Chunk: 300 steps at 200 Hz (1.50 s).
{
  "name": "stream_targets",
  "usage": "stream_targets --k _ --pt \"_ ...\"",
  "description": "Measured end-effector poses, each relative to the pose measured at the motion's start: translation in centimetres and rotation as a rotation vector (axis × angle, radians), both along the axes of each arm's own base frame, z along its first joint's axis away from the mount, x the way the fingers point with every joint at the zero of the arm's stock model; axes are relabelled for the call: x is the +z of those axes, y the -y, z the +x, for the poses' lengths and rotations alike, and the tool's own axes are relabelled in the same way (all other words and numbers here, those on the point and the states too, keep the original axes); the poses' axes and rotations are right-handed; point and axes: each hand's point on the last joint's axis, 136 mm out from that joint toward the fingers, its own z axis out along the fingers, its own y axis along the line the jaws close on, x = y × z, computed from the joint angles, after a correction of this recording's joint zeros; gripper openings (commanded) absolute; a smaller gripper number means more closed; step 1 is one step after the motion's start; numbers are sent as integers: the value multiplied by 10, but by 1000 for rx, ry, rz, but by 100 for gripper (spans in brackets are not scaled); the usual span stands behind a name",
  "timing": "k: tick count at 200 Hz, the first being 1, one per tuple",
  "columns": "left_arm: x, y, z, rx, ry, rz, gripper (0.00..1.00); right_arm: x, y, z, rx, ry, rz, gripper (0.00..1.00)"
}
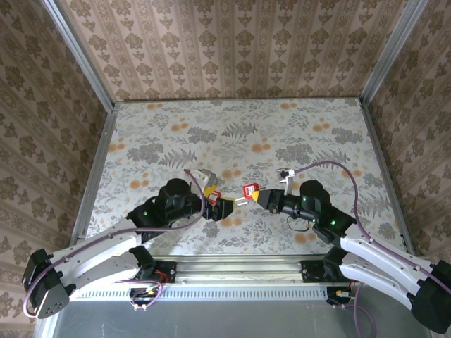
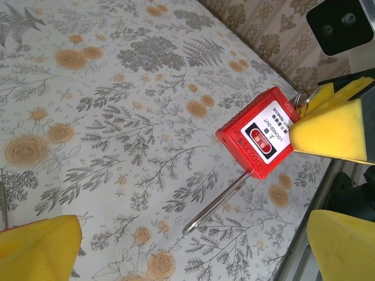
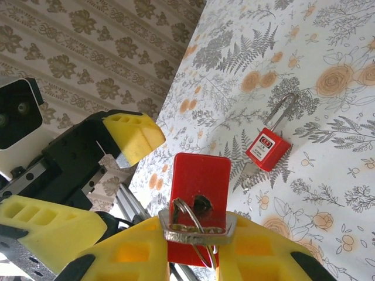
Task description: Unlock with the key
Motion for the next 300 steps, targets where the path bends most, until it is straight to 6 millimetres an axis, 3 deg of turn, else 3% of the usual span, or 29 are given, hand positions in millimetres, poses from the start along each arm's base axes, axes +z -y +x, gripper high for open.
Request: stream_targets --k 111,211,268,300 --pt "5 -11 18 35 49 100 100 -48 -22 7 -32 -219 86 0" --pt "-16 -8 24 15 41 187 100 -111 -36 18 -69 -385 39 0" --pt "-22 -6 25 7 37 212 100 -134 -28 34 -110 -448 52 0" --pt "-22 -4 26 4 36 218 100 -136 -19 42 -133 -455 58 1"
